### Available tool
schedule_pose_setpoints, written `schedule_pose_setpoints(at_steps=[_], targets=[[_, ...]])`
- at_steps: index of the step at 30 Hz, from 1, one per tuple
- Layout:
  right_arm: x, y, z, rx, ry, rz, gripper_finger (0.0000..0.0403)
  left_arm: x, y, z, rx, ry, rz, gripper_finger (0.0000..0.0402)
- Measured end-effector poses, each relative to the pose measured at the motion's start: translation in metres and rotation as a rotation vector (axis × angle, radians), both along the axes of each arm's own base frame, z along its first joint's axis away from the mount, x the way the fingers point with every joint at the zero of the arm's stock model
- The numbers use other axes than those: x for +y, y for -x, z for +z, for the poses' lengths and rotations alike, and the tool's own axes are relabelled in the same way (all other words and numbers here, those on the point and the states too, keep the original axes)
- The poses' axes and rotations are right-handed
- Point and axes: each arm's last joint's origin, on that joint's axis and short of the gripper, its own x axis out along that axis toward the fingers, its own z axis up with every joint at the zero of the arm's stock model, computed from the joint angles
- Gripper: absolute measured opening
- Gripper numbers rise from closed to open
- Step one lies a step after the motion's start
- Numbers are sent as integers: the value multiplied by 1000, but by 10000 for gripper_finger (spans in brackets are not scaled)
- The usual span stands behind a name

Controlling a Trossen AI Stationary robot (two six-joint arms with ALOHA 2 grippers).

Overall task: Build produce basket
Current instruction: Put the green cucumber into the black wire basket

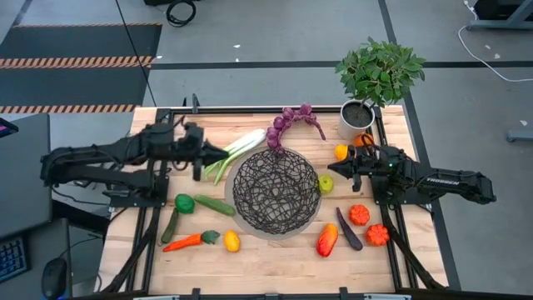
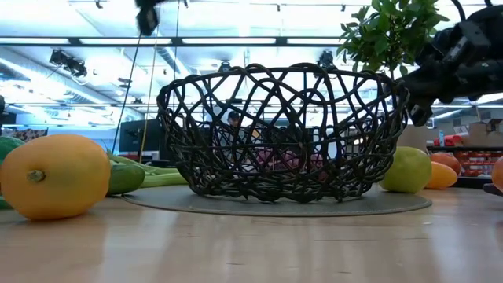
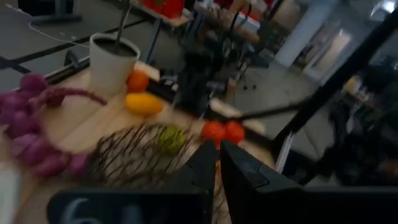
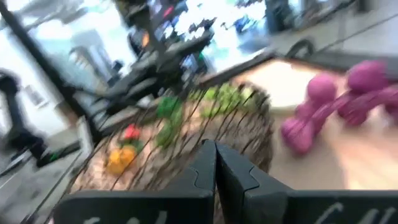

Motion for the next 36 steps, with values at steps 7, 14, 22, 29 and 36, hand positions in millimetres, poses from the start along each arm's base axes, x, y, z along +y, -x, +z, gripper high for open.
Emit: schedule_pose_setpoints(at_steps=[7,14,22,29,36], targets=[[-1,0,6,-61,36,-34,11,13,-46,58,-96,42,40,35],[-5,4,39,-274,65,-142,11,25,-81,77,-107,29,63,30],[-8,10,135,-448,171,-211,11,26,-92,67,-57,40,59,35],[-19,-17,205,-387,184,-140,11,26,-90,69,-65,45,61,36],[-38,-78,221,76,52,25,11,26,-77,64,49,0,-88,28]])
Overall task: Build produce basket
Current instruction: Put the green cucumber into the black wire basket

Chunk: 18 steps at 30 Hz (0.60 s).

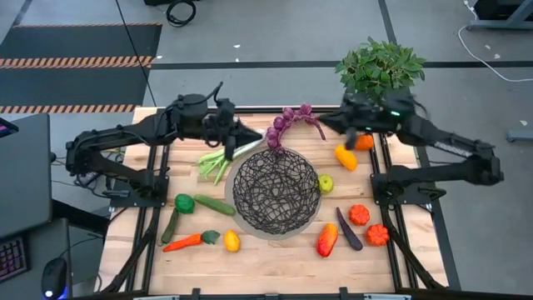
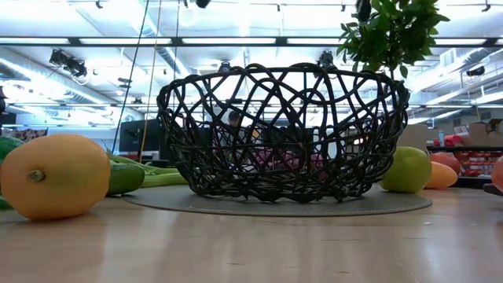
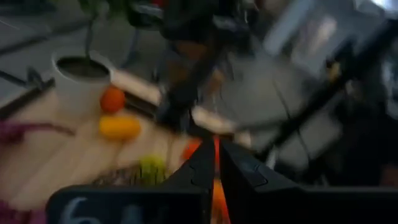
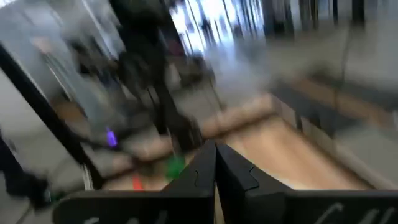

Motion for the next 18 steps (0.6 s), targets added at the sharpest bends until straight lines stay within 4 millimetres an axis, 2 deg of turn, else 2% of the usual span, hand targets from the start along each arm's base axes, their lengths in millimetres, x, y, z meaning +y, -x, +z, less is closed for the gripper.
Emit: schedule_pose_setpoints(at_steps=[3,6,9,13,18], targets=[[-7,-19,-8,185,-88,-3,11,4,23,-7,156,22,16,27],[-15,-39,-14,194,-219,-41,11,9,43,-7,229,8,46,28],[-21,-56,-23,185,-428,-50,11,12,59,-3,240,-1,72,31],[-24,-72,-39,241,-660,-43,11,15,65,-2,240,-59,75,31],[-28,-90,-57,297,-795,-26,11,15,67,-4,274,-97,73,32]])
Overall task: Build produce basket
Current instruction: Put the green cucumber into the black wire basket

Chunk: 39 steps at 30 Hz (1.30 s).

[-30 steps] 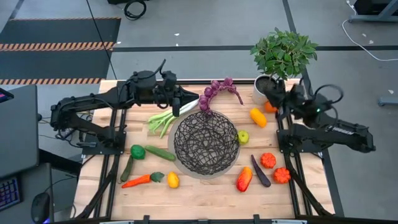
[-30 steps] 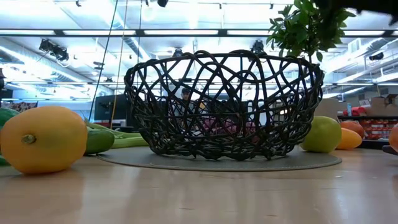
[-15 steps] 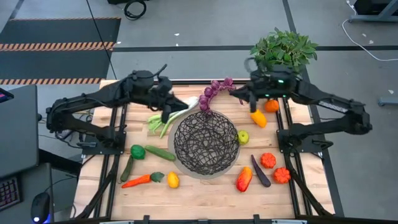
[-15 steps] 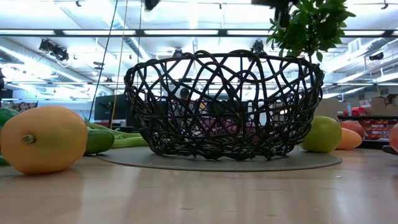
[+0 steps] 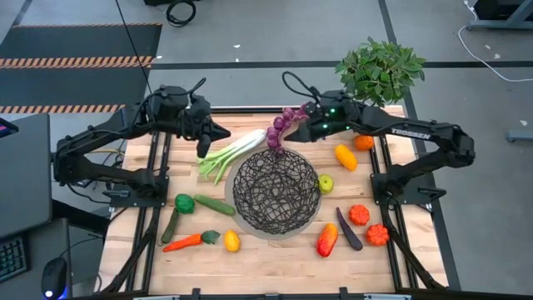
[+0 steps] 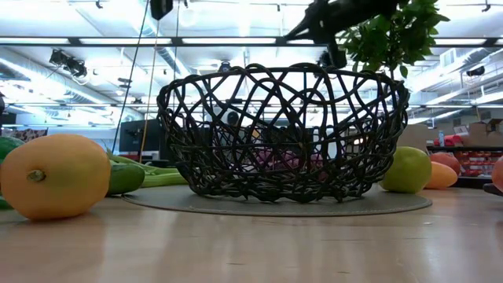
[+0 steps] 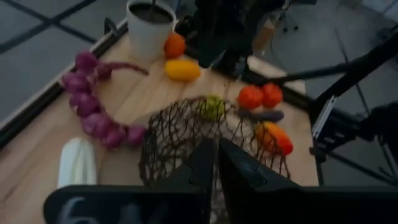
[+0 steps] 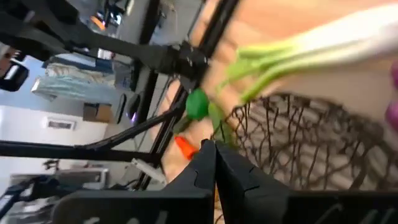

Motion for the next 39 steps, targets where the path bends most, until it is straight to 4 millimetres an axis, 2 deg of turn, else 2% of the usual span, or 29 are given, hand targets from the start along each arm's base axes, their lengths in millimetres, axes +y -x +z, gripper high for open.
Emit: schedule_pose_setpoints(at_steps=[5,10,14,18,25,30,35,39], targets=[[-1,-13,-15,33,-122,89,11,-2,6,-11,126,51,18,56],[-3,-22,-28,33,-197,254,11,-9,13,-21,262,86,-8,109],[-10,-20,-30,11,-248,344,11,-20,19,-29,373,39,-108,159],[-21,-14,-25,-35,-231,350,11,-22,17,-39,488,66,-130,205],[-26,-17,-13,-126,-76,246,11,-19,3,-52,579,161,-95,250],[-23,-27,-3,-275,292,247,21,-18,-3,-57,608,178,-88,254],[-19,-31,2,-299,487,190,64,-18,-4,-61,640,212,-77,257],[-17,-31,0,-270,461,177,130,-18,-3,-75,681,203,-108,262]])
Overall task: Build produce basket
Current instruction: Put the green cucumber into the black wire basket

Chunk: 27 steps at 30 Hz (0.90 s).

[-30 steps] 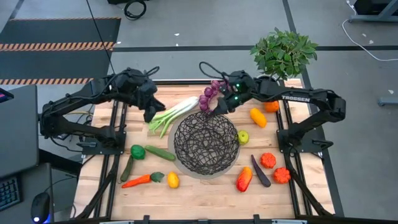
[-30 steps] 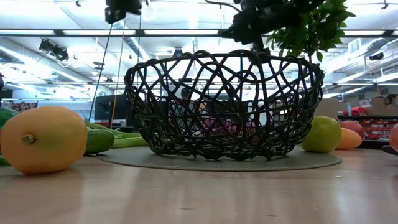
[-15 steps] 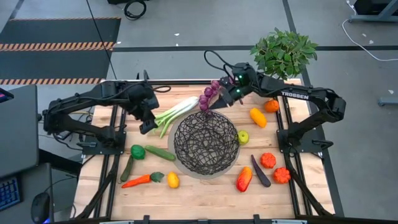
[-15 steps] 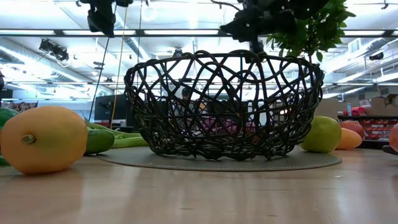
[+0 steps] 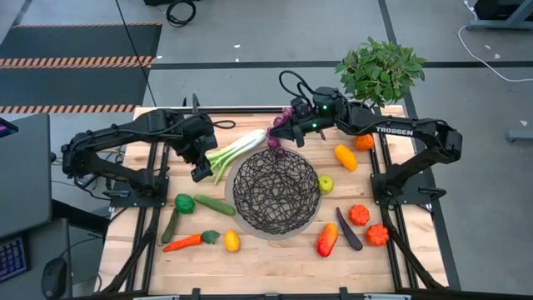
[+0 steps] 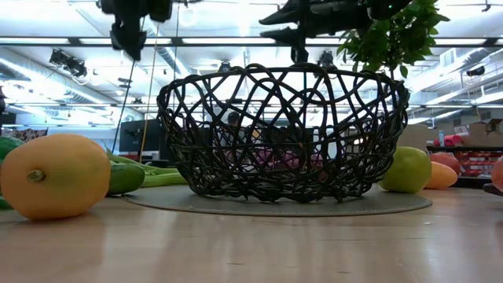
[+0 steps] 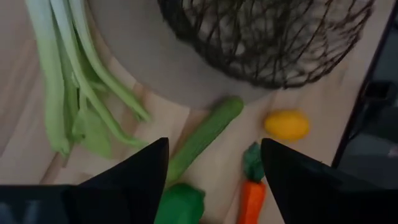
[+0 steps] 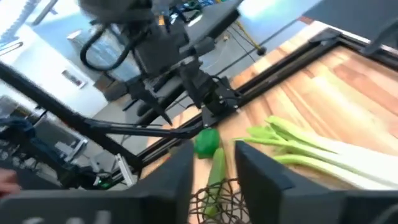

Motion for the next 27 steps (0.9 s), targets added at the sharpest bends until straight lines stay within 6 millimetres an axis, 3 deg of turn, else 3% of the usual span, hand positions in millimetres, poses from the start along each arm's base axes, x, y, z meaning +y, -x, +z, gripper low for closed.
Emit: schedule_pose_setpoints(at_steps=[7,11,15,22,27], targets=[[19,-5,-1,13,35,35,275,-6,3,-45,71,36,-209,270],[32,-10,-1,19,47,26,328,-13,4,-70,76,6,-358,270],[42,-12,-4,52,22,0,343,-23,4,-92,59,-18,-467,271],[50,-12,-10,120,-1,-20,332,-46,8,-131,45,-66,-621,271],[54,-12,-11,138,-4,-40,330,-53,7,-144,48,-132,-638,271]])
